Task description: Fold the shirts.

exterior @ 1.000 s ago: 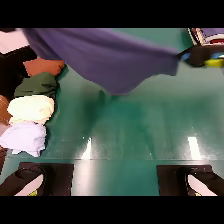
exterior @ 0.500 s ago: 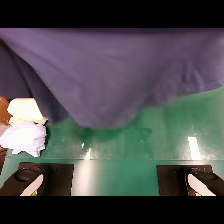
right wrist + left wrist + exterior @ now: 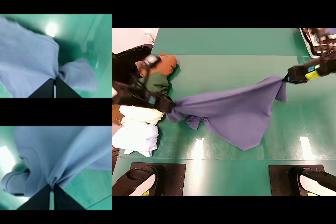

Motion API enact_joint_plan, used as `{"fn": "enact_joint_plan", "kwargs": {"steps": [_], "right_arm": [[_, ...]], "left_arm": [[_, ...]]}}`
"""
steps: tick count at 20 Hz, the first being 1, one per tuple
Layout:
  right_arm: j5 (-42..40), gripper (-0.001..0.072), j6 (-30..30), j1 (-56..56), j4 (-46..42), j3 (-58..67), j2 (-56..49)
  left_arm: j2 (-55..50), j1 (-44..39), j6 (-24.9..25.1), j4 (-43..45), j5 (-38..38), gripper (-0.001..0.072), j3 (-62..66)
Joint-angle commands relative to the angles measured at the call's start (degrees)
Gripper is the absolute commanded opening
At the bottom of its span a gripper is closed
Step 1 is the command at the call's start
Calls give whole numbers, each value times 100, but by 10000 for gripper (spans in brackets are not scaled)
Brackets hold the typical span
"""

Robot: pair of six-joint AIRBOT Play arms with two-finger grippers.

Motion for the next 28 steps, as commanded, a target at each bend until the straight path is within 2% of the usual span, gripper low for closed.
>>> {"fn": "enact_joint_plan", "kwargs": {"steps": [1, 2, 4, 5, 8, 10, 14, 17, 19, 23, 24, 26, 27, 28], "right_arm": [[-166, 11, -11, 160, -66, -748, -85], [-186, 11, -11, 229, -68, -925, 17], [-398, 11, -7, 319, -61, -1344, 328], [-525, 11, -2, 319, -42, -1539, 496], [-634, 12, 127, 181, -42, -1849, 774], [-579, 11, 138, 122, -39, -1843, 778], [-603, 12, 138, 138, -39, -1840, 719], [-605, 11, 138, 140, -35, -1838, 699], [-616, 12, 140, 140, -37, -1838, 699], [-649, 12, 140, 177, -39, -1838, 699], [-686, 12, 140, 175, -39, -1838, 699], [-704, 12, 146, 175, -37, -1838, 699], [-704, 12, 149, 177, -37, -1838, 699], [-702, 12, 168, 175, -37, -1838, 699]], "left_arm": [[-31, 2, 31, -33, 118, 268, -887], [-31, 2, 31, -96, -94, 434, -890], [-9, 2, 122, -238, -74, 437, -879], [-9, 2, 179, -203, 179, 437, -826], [-140, 2, 31, -140, 1576, 436, -535], [-608, 2, -22, -140, 1919, 436, -269], [-2249, 50, -33, -120, 1969, 437, 437], [-3366, 103, -166, -125, 1541, 438, 1034], [-3748, 103, -164, -151, 1294, 437, 1207], [-3840, 103, -164, -13, 1290, 436, 1224], [-3840, 103, -164, -15, 1276, 416, 1224], [-3840, 103, -164, -15, 1228, 114, 1224], [-3840, 103, -162, -15, 1200, 27, 1224], [-3829, 103, -164, -15, 1200, 29, 1224]]}}
